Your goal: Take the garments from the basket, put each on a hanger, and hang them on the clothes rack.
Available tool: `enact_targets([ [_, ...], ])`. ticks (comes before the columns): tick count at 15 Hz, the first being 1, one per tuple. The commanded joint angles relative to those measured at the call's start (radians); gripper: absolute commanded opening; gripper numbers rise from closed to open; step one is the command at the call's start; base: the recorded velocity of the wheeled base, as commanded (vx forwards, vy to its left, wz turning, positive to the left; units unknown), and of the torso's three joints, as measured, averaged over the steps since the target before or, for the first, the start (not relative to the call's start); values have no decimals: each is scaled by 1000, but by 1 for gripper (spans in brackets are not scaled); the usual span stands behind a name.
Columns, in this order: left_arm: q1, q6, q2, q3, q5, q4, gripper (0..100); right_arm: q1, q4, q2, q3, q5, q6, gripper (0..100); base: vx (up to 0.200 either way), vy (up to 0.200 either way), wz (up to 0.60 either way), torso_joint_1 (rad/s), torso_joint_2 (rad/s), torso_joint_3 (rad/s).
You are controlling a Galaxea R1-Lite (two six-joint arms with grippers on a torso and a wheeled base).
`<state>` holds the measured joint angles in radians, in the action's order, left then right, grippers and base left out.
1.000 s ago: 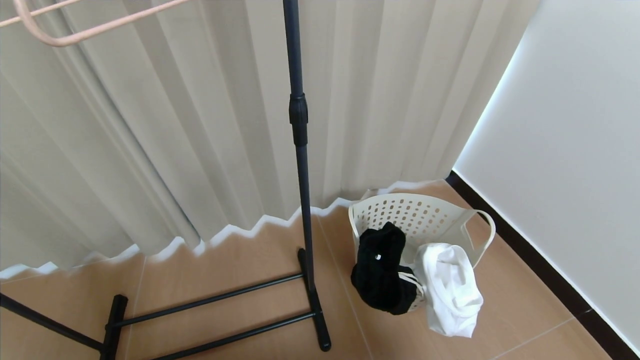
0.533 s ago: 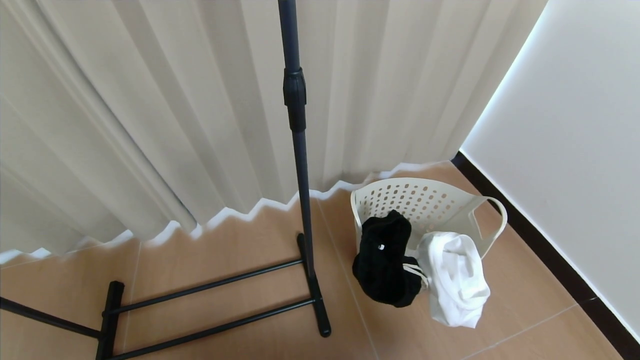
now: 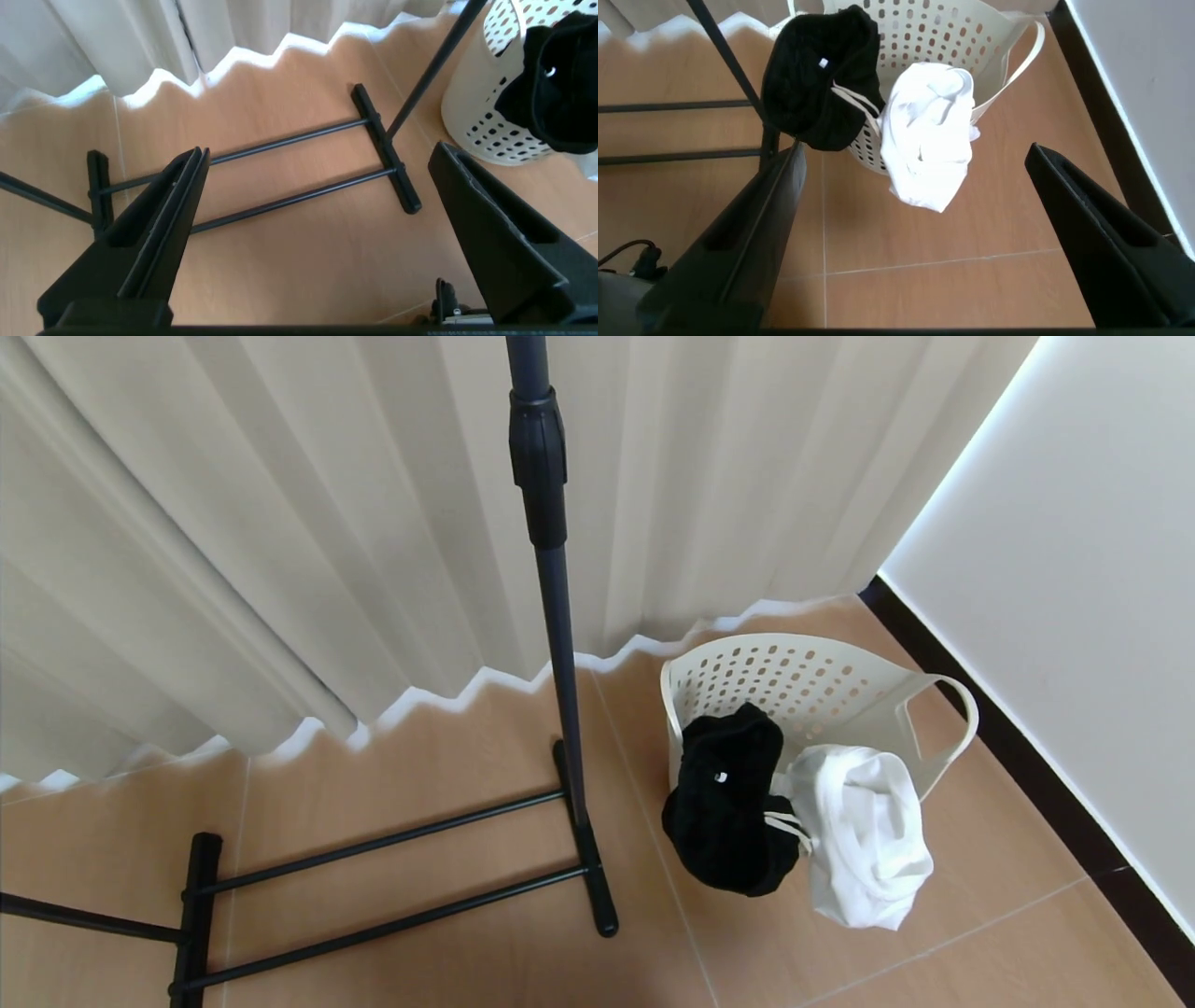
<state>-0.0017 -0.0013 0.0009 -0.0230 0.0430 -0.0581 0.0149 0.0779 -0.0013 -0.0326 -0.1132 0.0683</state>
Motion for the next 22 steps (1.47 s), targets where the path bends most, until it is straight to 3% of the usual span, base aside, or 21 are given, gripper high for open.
enact_targets([
  [1,0,0,1,0,0,0,100,0,0,1,0,0,1,100,0,0,0,2,7,-203],
  [7,0,1,1,0,-2,0,100,0,6,1,-3,3,15,100,0,0,0,1,-1,-85],
  [9,-1,3,1,0,-2,0,100,0,8,72,-12,1,73,100,0,0,0,0,0,0],
  [13,0,3,1,0,-2,0,100,33,-40,549,-176,-6,104,100,0,0,0,0,0,0],
  [14,0,3,1,0,-2,0,100,53,-41,735,-273,-5,139,100,0,0,0,0,0,0],
  [16,0,3,1,0,-2,0,100,89,-43,900,-368,6,168,100,0,0,0,0,0,0],
  [17,-1,3,1,0,-2,0,100,158,-41,1049,-472,41,205,100,0,0,0,0,0,0],
  [20,0,3,1,0,-2,0,100,272,-41,1294,-635,175,238,100,0,0,0,0,0,0],
  [22,0,3,1,0,-2,0,100,289,-40,1505,-797,214,363,100,0,0,0,0,0,0],
])
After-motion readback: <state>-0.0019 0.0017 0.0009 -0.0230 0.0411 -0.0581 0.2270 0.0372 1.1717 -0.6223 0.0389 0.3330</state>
